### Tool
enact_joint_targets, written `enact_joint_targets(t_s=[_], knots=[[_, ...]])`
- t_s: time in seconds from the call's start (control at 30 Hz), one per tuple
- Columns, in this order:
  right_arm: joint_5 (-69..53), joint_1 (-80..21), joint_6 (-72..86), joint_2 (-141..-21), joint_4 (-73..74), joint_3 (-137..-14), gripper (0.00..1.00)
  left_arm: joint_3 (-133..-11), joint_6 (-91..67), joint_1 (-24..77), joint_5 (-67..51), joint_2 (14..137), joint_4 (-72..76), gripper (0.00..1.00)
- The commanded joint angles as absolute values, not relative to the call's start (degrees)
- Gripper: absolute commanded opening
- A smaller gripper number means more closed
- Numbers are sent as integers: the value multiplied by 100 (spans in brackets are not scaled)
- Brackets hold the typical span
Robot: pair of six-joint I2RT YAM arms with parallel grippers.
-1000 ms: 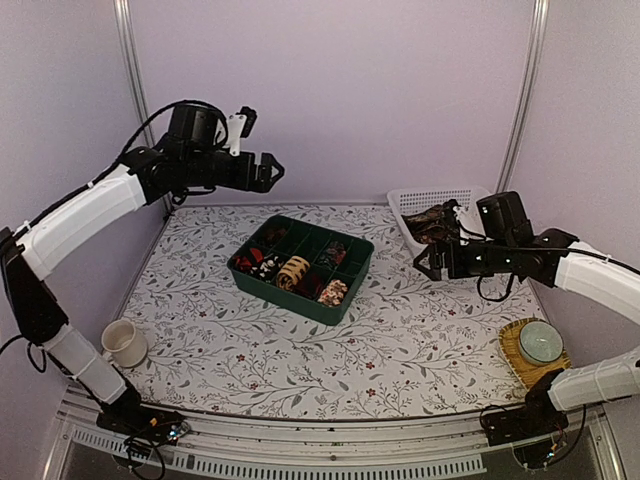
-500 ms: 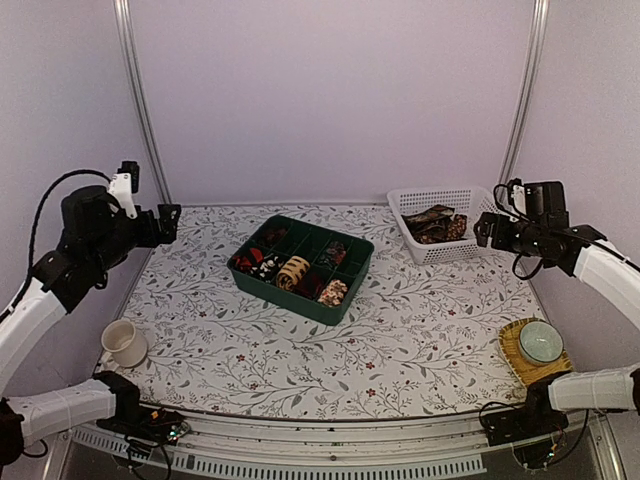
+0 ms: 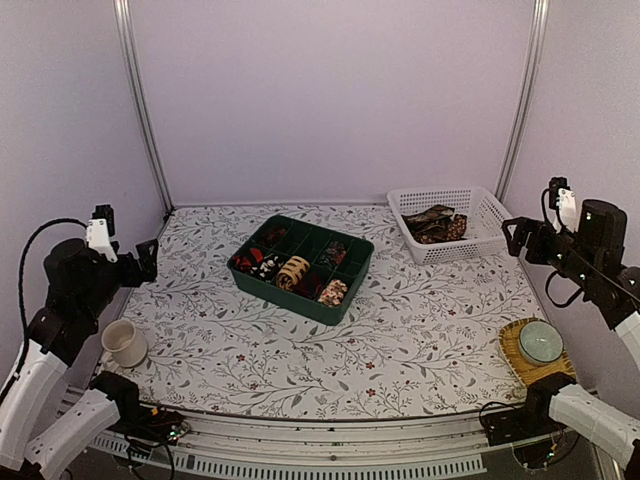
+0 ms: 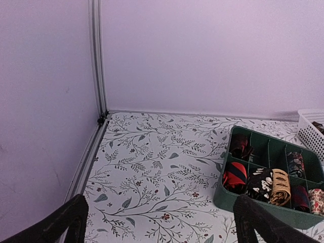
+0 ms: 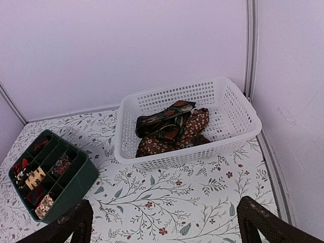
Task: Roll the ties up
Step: Reset both arms
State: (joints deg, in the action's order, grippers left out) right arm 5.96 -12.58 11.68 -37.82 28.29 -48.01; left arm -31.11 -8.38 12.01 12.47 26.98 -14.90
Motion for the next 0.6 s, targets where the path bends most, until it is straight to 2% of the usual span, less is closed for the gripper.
enact_joint_targets(t_s=[0.0, 0.23, 0.57], knots=[[16, -1249, 1055, -3272, 2993, -4341, 100, -2936, -806, 1134, 1126, 2371, -1416, 100], [-183, -1248, 1008, -3301, 3039, -4351, 100, -2789, -792, 1139, 1059, 2139, -1330, 100], [137, -1248, 972, -2983, 2946, -4233, 100, -2755, -785, 1134, 983, 2098, -1359, 100]])
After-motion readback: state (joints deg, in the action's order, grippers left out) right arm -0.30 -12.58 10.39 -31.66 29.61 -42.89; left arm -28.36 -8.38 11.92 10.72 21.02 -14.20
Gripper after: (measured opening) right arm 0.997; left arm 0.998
